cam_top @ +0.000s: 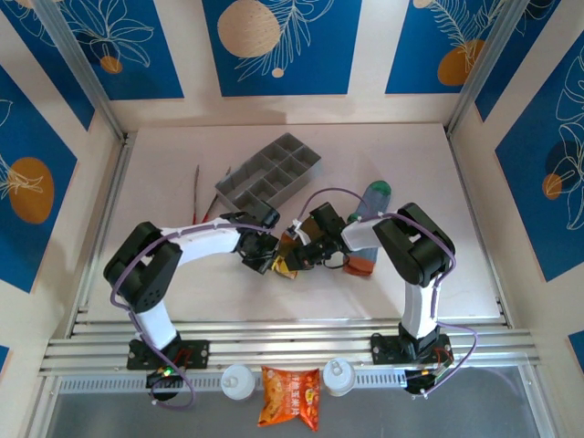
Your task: Roll the socks
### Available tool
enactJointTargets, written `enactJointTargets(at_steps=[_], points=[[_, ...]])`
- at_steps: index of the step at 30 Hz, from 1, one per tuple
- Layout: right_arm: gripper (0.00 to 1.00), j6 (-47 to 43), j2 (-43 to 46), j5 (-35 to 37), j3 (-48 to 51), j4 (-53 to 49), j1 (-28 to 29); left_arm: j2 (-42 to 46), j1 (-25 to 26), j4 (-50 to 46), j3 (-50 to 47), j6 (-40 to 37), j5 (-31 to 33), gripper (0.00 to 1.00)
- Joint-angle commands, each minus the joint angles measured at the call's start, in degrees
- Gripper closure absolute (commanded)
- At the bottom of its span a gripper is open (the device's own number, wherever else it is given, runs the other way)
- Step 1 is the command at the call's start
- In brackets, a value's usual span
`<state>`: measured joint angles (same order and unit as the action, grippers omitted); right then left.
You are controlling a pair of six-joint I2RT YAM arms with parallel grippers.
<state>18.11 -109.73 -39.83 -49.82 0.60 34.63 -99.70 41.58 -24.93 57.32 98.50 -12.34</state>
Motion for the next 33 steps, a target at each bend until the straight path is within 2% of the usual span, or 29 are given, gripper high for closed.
enactJointTargets(at_steps=[1, 5, 10, 14, 19, 21, 25, 29, 31, 33], points=[[1.0, -6.18, -5.69, 16.2, 0.73, -12.57, 3.27, -0.86, 1.93, -9.2, -2.79, -0.3, -6.93, 1.0], [0.99, -12.38, -4.84, 18.64, -2.48, -16.05, 6.68, 3.57, 2.01, -15.64, -5.82, -0.19, -4.39, 1.0], [0.8, -14.55, 0.85, 22.26, -1.47, -14.54, 10.75, 5.15, 2.9, -16.83, -7.73, 2.95, -2.65, 1.0], [0.71, -13.19, 9.97, 27.19, 5.14, -6.14, 13.14, 0.96, 3.46, -21.65, -4.18, 2.93, -3.07, 1.0], [0.63, -16.21, 22.61, 39.29, 15.3, 5.58, 18.55, -2.1, 3.58, -26.96, -0.43, 2.97, -1.79, 1.0], [0.58, -17.94, 26.96, 47.27, 17.75, 7.33, 21.23, -2.77, 3.56, -27.5, 0.09, 3.48, -1.42, 1.0], [0.54, -21.63, 33.37, 56.39, 20.09, 7.77, 24.89, -4.28, 3.49, -28.64, 1.69, 4.04, -0.76, 1.0], [0.48, -26.76, 34.99, 65.95, 19.82, 5.07, 30.76, -5.91, 3.27, -29.13, 3.17, 4.2, -0.85, 1.0], [0.45, -29.14, 34.62, 66.69, 19.46, 4.81, 33.27, -6.69, 3.25, -29.37, 4.04, 3.77, -0.76, 1.0], [0.43, -30.51, 32.59, 71.27, 18.35, 5.05, 35.85, -7.25, 3.14, -29.47, 4.6, 3.53, -0.76, 1.0]])
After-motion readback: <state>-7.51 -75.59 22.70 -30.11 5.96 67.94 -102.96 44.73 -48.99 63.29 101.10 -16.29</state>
